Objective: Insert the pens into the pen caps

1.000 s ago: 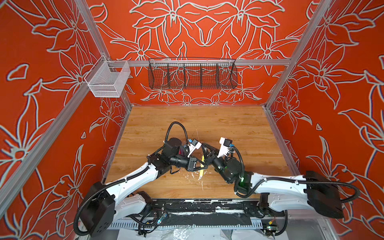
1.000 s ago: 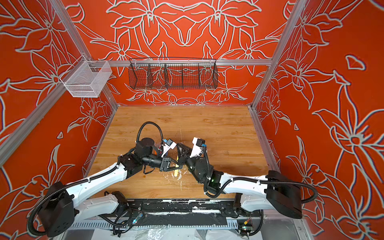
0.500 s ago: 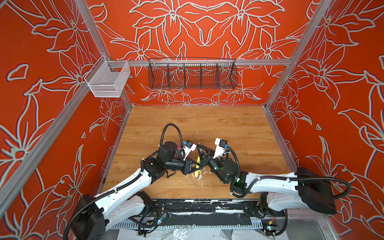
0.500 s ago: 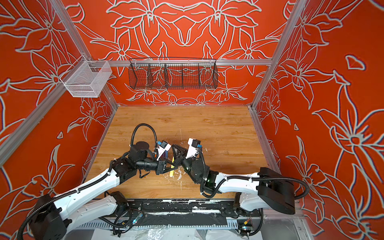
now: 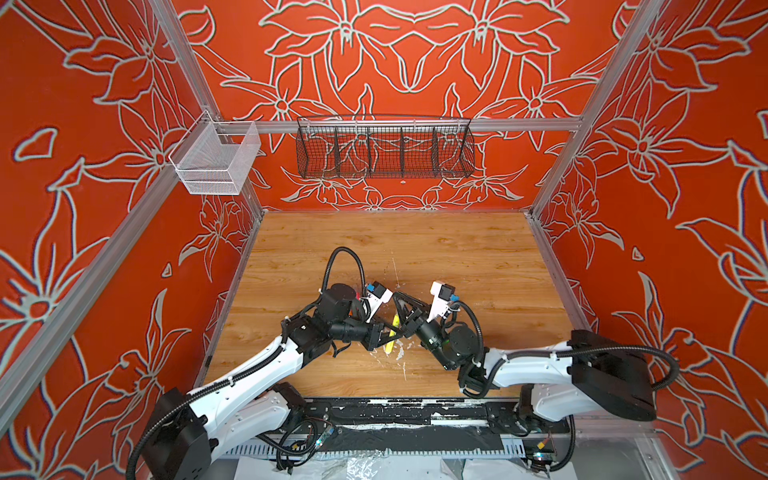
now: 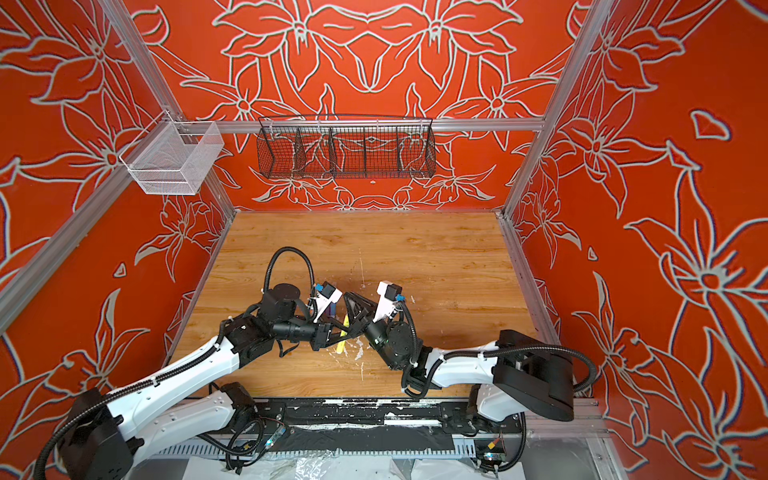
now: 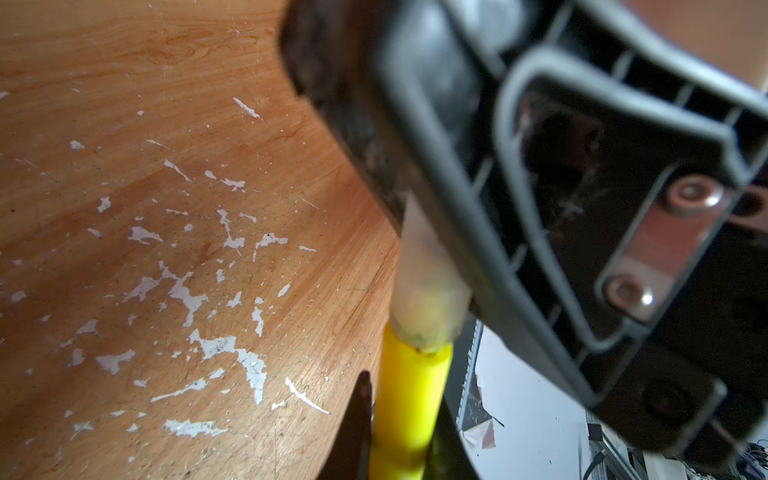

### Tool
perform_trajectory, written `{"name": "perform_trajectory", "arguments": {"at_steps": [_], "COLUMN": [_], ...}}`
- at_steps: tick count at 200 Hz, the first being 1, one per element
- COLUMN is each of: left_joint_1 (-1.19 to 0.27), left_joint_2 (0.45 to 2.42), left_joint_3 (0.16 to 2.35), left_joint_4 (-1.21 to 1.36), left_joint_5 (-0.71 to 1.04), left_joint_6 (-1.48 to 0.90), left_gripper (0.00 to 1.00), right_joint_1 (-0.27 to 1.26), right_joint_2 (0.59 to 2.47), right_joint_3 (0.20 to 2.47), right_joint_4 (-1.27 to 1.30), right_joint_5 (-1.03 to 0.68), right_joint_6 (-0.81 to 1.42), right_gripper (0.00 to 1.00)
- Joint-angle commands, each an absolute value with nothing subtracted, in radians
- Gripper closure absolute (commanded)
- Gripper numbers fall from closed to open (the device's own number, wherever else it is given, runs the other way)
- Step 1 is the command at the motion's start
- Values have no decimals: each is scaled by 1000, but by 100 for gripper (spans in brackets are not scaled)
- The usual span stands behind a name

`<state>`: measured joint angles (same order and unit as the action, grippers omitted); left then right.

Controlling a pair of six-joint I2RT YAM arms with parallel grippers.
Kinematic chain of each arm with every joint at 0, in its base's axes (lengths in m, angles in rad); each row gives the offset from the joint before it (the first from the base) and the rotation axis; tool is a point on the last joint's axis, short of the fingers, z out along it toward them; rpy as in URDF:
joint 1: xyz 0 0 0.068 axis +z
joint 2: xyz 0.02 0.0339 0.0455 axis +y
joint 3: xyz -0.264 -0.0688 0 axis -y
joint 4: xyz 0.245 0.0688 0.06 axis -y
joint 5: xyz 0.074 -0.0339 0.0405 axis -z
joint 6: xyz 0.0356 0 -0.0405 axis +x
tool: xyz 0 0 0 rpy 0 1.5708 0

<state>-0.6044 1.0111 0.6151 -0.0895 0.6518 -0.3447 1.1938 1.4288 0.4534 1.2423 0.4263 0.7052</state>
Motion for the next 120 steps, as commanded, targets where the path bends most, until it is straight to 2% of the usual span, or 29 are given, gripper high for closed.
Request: {"name": "perform_trajectory", "arguments": {"at_steps": [1, 33, 55, 120], "left_joint_1": [-486, -482, -479, -472], "left_joint_2": [1041, 1044, 1013, 928], "left_joint_3": [733, 749, 719, 668], "left_joint_4": [327, 287, 295, 265], "left_joint_5": [158, 226, 250, 253], "left_joint_6": [-524, -565, -570, -599], "left_gripper": [100, 100, 100, 100], "right_joint_1": [1347, 1352, 1348, 1352], "right_joint_2": [1477, 1469, 1384, 1234], "right_joint_3": [395, 391, 365, 383], "right_joint_4": [1164, 1188, 1176, 1034], "right_joint_5": [16, 34, -4, -36], "right_joint_6": [677, 550, 487, 449], "right_gripper": [100, 100, 100, 100]}}
